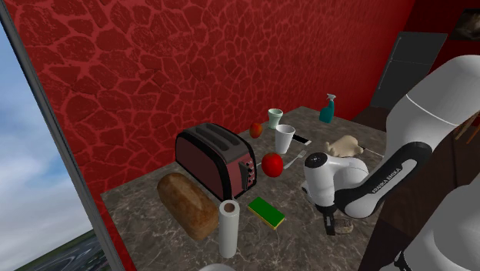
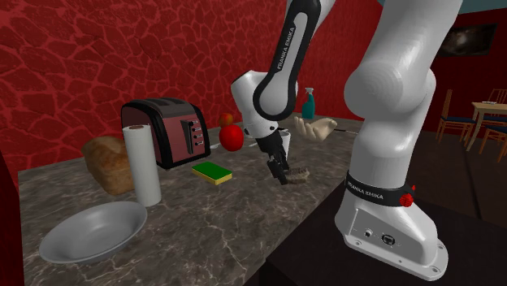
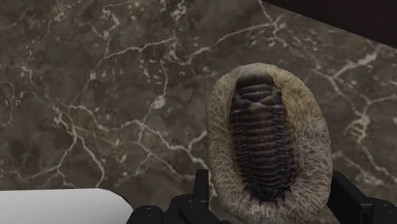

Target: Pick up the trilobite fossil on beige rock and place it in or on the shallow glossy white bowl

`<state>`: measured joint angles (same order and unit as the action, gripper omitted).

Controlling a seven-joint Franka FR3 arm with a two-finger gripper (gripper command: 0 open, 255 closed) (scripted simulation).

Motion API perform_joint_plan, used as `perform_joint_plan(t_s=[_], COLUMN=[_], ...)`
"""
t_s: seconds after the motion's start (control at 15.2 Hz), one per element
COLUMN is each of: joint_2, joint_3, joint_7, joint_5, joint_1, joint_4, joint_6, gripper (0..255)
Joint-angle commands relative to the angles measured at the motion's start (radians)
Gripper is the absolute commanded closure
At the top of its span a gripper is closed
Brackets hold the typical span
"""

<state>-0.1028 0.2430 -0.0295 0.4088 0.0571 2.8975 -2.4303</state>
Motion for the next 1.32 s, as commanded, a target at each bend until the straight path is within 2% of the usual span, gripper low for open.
perform_joint_plan(t_s=[0.0,0.26,0.73,1.25], joint_2=[0.001,0.001,-0.146,-0.291], joint_3=[0.0,0.0,-0.007,-0.023], joint_7=[0.0,0.0,-0.097,-0.172], joint_5=[0.0,0.0,-0.105,-0.173], joint_1=[0.0,0.0,-0.037,-0.071], joint_4=[0.001,0.001,0.007,-0.011], joint_6=[0.0,0.0,0.123,0.273], gripper=[255,255,255,255])
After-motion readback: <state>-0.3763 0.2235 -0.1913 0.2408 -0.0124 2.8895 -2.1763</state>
